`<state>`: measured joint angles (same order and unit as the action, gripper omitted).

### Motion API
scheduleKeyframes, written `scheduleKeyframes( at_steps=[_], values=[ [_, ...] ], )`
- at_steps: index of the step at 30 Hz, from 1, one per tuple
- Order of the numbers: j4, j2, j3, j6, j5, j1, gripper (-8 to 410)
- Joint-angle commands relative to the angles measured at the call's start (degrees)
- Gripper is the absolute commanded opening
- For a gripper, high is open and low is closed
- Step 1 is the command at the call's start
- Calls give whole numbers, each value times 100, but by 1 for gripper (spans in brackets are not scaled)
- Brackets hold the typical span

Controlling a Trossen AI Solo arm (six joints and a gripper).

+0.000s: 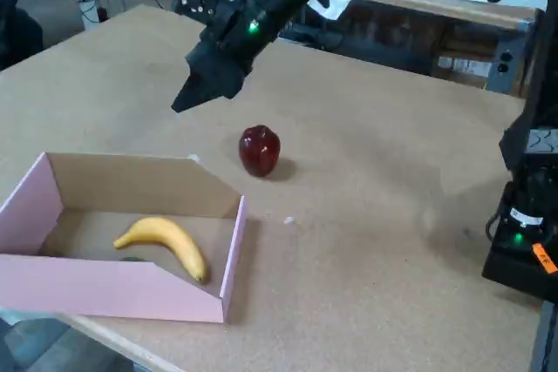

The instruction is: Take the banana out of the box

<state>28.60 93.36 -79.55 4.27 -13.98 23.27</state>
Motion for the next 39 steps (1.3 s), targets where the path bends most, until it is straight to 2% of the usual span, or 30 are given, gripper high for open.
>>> scheduleKeyframes(
  at_steps=[1, 5, 12, 26, 39],
  values=[
    [-2, -2, 0, -155, 63, 2, 229],
    [35, 20, 50, -433, 103, 2, 229],
    [24, 590, 50, -446, 455, 2, 229],
    [-216, 2031, -144, -562, 426, 9, 229],
    [-636, 2413, -190, -229, 223, 101, 229]
  ],
)
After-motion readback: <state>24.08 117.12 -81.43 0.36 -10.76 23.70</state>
